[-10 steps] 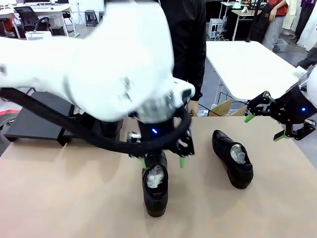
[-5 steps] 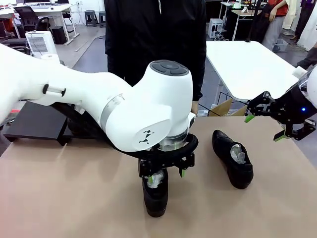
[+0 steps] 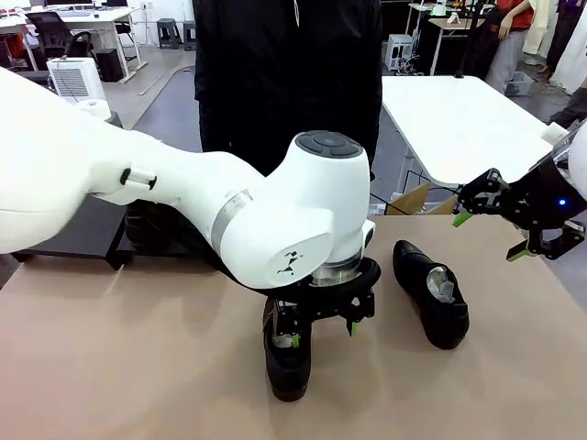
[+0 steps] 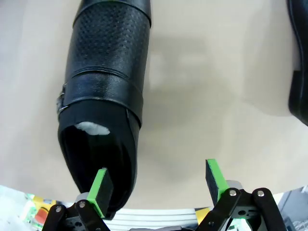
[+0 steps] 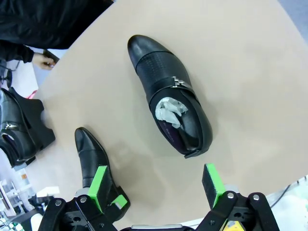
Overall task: Organize the shoes by placing them on the stand.
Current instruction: Place the Shoe from the middle of the table onto the Shoes Stand.
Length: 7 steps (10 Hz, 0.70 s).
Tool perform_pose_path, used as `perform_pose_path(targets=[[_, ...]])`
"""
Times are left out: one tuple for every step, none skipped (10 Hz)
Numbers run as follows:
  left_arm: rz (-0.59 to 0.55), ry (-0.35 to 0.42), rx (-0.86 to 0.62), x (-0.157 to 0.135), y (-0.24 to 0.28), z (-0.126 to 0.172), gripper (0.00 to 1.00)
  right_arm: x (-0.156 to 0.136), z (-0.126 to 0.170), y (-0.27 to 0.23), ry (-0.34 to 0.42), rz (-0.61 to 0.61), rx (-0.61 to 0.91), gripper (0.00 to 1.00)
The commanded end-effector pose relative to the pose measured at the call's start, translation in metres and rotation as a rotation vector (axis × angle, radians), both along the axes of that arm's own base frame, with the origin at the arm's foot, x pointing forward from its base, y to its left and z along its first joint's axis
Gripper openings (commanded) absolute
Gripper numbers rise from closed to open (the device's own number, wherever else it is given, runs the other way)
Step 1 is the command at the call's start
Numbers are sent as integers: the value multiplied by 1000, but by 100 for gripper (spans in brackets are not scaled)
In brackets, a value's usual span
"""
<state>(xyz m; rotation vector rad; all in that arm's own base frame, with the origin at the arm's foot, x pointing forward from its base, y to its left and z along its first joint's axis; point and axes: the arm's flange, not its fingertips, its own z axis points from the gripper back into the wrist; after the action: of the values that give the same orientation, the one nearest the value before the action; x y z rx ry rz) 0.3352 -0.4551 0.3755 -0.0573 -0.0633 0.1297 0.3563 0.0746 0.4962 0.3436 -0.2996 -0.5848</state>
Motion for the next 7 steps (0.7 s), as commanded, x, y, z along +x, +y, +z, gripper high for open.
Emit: perform_pose_path(targets=[[-41,-34,-8,4,-6,-9,100,0,1,-2,-2,11,4,100],[-80,-49,-28,5,-6,-15,100,0,1,-2,-2,11,4,100],[-115,-67,-35,5,-6,-19,100,0,1,-2,-2,11,4,100],[-142,-70,-44,7,-5,-23,86,0,1,-2,-2,11,4,100],[-145,-62,-36,9,-4,-27,68,0,1,-2,-2,11,4,100],[-145,-64,-23,8,-3,-31,50,0,1,-2,-2,11,4,100],[-152,-62,-11,6,-2,-33,32,0,1,-2,-2,11,4,100]])
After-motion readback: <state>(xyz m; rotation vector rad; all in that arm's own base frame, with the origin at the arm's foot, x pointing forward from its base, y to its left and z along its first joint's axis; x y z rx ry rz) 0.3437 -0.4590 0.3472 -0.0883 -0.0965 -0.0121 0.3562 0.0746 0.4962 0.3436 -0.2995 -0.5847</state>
